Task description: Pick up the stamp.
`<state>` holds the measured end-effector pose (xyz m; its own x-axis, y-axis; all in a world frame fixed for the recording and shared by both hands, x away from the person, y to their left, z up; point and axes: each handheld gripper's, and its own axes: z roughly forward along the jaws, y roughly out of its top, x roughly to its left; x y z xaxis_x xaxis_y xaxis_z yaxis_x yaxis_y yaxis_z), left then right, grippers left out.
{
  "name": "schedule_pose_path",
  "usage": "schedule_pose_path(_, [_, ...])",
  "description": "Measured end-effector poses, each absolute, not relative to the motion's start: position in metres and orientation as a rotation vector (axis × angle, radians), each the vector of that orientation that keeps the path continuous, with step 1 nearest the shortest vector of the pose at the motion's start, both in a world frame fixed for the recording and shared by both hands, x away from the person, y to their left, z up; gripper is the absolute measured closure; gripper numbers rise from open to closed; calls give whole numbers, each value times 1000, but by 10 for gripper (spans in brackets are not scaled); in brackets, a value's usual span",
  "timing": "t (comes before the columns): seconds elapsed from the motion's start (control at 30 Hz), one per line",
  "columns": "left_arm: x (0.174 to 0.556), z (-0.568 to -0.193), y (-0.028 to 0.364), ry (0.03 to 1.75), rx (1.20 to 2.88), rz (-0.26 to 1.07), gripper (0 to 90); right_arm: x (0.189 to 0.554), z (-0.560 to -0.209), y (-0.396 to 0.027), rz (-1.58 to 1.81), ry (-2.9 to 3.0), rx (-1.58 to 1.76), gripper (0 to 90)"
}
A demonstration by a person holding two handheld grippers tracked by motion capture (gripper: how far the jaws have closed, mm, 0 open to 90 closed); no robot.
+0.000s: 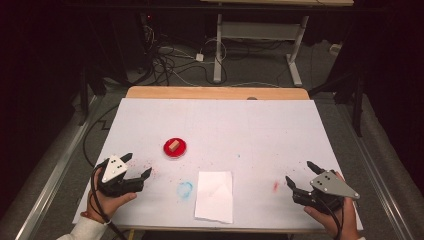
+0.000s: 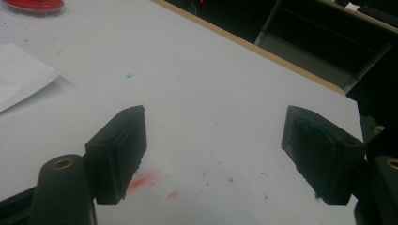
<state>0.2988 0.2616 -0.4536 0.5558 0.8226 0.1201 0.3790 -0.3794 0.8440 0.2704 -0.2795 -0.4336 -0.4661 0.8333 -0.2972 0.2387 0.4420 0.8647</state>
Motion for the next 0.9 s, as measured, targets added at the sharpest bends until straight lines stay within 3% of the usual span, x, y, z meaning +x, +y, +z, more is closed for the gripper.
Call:
schedule_pose_path(0.33, [301, -450, 260, 939, 2030, 694, 196, 270, -434, -276, 998, 1952, 887, 231])
schedule_pose_path(0.47, [311, -442, 262, 974, 2051, 636, 201, 270, -434, -273, 992, 1958, 882, 231])
schedule_pose_path(0.63, [324, -425, 261, 989, 2108, 565, 202, 273, -438, -271, 979, 1984, 880, 231])
schedule_pose_path(0.77, [346, -405, 253, 1011, 2151, 581, 203, 275, -441, -269, 964, 2002, 876, 231])
schedule_pose_path(0.9, [362, -398, 242, 1021, 2199, 532, 250, 275, -443, -269, 954, 2011, 876, 231])
